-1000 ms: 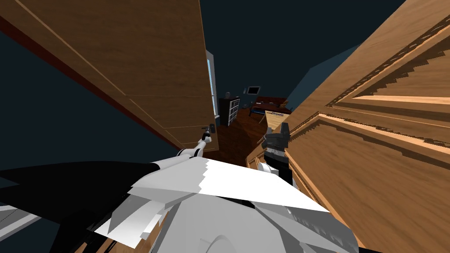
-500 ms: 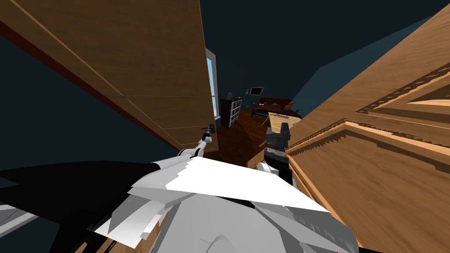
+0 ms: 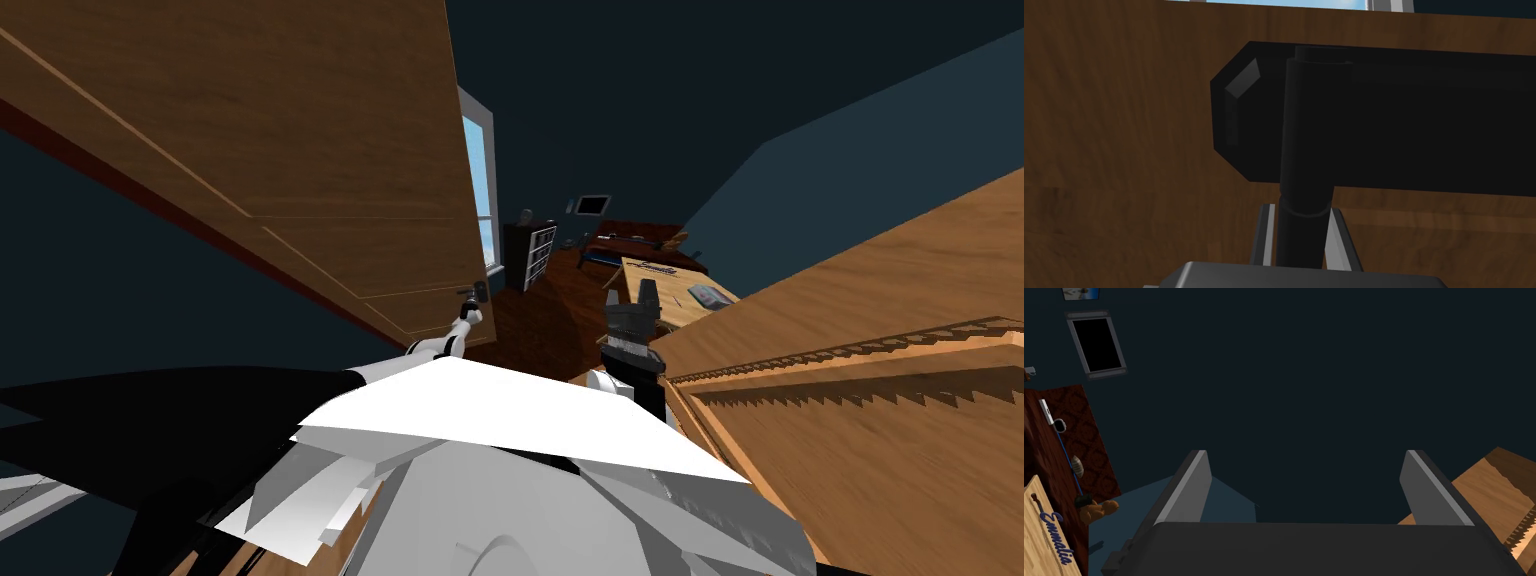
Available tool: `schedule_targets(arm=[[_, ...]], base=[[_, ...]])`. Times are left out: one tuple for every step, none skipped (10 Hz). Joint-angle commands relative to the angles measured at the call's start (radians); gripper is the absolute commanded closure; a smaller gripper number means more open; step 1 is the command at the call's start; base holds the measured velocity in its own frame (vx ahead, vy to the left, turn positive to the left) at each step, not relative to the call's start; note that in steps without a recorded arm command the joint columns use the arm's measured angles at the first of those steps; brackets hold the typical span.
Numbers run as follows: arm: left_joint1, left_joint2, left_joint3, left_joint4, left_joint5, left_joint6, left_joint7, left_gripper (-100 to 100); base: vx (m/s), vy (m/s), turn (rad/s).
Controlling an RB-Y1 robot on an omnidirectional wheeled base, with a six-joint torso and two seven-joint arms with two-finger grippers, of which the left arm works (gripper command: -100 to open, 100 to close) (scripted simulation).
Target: Push the door open
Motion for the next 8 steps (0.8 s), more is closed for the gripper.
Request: schedule_targets(arm=[[-0.002, -0.011, 0.026, -0.010, 0.007, -0.001, -0.031, 100], [-0.004, -0.016, 0.040, -0.009, 0.011, -0.004, -0.046, 100], [-0.007, -0.021, 0.052, -0.009, 0.015, -0.007, -0.059, 100], [-0.010, -0.028, 0.066, -0.008, 0.020, -0.011, -0.074, 100], [-0.011, -0.032, 0.074, -0.008, 0.022, -0.013, -0.083, 100], [-0.004, -0.034, 0.067, -0.007, 0.020, -0.008, -0.075, 100], [-0.006, -0.024, 0.087, -0.008, 0.029, -0.015, -0.088, 100], [-0.006, -0.020, 0.098, -0.009, 0.033, -0.017, -0.094, 100]], base=[[0.148, 0.001, 0.084], [0.189, -0.007, 0.091], [0.199, -0.031, 0.083], [0.216, -0.020, 0.110], [0.200, -0.014, 0.075], [0.086, -0.004, 0.027], [0.130, -0.012, 0.023], [0.213, -0.010, 0.048]])
